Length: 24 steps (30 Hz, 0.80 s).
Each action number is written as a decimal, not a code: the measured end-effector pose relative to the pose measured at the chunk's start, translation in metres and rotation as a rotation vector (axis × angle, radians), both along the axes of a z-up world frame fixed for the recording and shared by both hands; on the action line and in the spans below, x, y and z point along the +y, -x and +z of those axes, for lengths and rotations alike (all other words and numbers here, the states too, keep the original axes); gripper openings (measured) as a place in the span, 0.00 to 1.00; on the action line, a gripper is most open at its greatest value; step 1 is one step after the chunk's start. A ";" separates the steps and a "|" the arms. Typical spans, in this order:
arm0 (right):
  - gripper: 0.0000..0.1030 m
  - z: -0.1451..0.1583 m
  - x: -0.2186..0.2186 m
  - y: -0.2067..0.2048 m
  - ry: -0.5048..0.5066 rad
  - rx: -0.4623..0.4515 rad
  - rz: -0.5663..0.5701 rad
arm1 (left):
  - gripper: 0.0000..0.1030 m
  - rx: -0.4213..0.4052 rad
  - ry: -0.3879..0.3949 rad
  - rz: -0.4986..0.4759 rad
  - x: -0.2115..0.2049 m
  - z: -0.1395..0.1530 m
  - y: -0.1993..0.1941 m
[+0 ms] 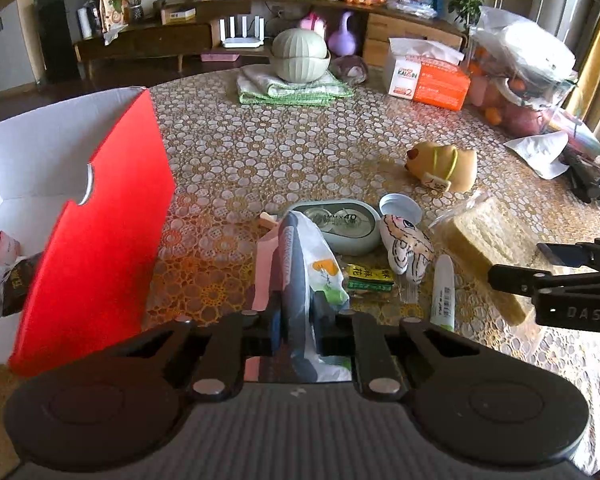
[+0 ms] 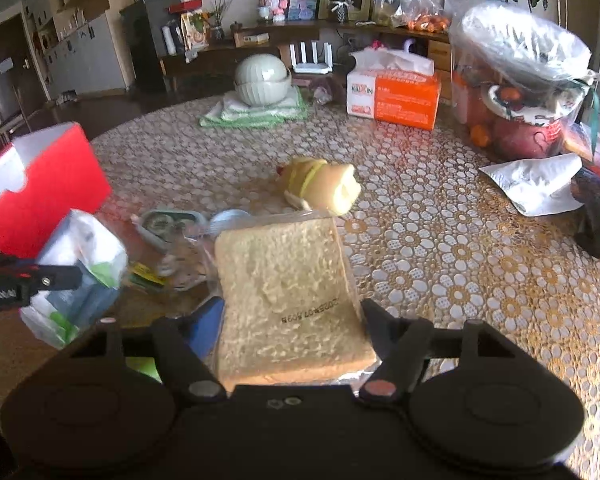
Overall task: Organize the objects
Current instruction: 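Close left tool on the white plastic bag while right tool grasps the bagged bread, then carry the white bag and bagged bread with both tools over the red box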
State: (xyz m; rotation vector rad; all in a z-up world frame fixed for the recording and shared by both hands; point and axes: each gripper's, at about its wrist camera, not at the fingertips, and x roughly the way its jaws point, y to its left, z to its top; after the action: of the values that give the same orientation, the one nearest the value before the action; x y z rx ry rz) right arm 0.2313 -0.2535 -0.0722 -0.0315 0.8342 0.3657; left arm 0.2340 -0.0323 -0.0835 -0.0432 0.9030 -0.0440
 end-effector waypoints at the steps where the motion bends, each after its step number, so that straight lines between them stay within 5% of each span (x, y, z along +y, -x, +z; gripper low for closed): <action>1: 0.71 0.005 0.001 0.006 -0.006 -0.007 -0.001 | 0.13 -0.005 0.010 -0.003 0.002 0.002 0.003; 24: 0.70 0.092 0.071 0.104 -0.055 -0.086 0.008 | 0.11 -0.138 0.193 -0.077 0.061 0.070 0.100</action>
State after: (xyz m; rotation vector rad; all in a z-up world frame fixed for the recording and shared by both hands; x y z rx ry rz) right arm 0.1277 -0.1827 0.0194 0.0008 0.7390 0.3926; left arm 0.1341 0.0290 -0.0138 -0.1830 0.7604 -0.2034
